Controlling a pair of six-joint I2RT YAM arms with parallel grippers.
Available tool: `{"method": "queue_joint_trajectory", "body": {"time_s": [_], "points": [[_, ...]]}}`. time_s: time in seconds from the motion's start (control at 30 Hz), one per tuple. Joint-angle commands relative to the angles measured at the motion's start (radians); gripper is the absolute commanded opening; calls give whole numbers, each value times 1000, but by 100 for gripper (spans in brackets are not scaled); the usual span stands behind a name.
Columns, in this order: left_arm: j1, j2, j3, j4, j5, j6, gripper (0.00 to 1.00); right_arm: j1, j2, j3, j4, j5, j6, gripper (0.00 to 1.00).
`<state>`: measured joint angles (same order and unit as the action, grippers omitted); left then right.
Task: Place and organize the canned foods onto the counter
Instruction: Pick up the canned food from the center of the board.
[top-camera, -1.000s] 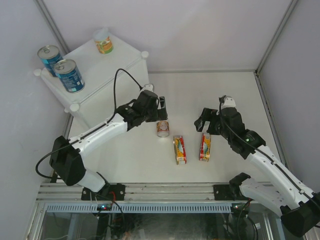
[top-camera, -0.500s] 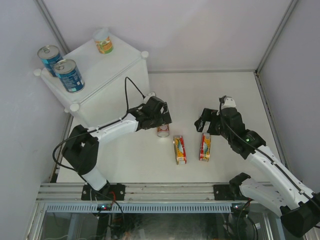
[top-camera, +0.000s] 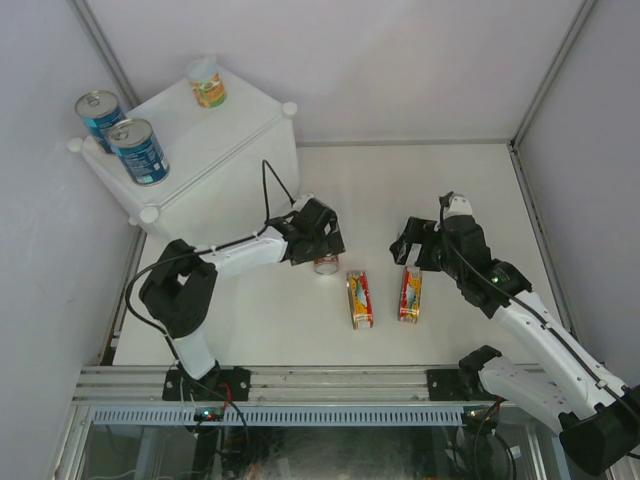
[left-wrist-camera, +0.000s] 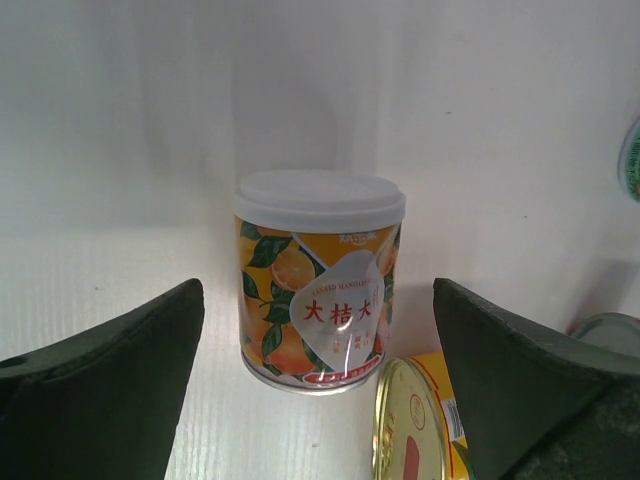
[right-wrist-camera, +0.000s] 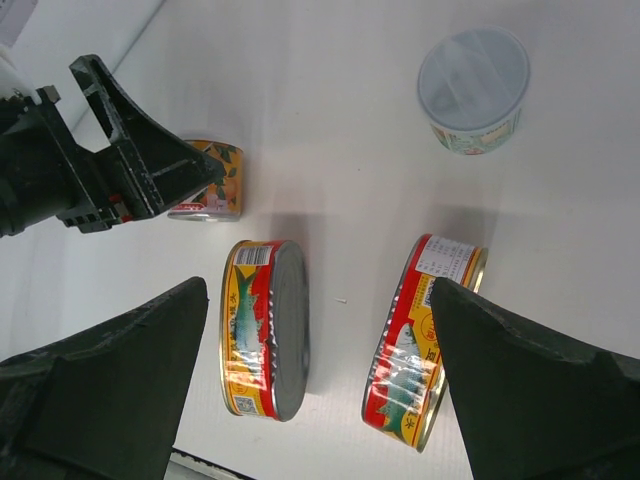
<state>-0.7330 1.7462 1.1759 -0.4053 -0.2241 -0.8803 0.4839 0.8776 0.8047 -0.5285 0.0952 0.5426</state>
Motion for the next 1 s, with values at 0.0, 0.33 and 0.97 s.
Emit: {"method": "queue_joint_trajectory", "body": {"time_s": [0.0,0.33,0.97], "points": [[-4,34,51,14,-7,2,100,-10,-6,5,34,-7,5,92],[-3,104,116,-18,-13,23,98,-21,-6,4,40,-15,-1,92],[-3,132,105,-20,27,65,74,-28,-14,4,43,-21,8,92]]}}
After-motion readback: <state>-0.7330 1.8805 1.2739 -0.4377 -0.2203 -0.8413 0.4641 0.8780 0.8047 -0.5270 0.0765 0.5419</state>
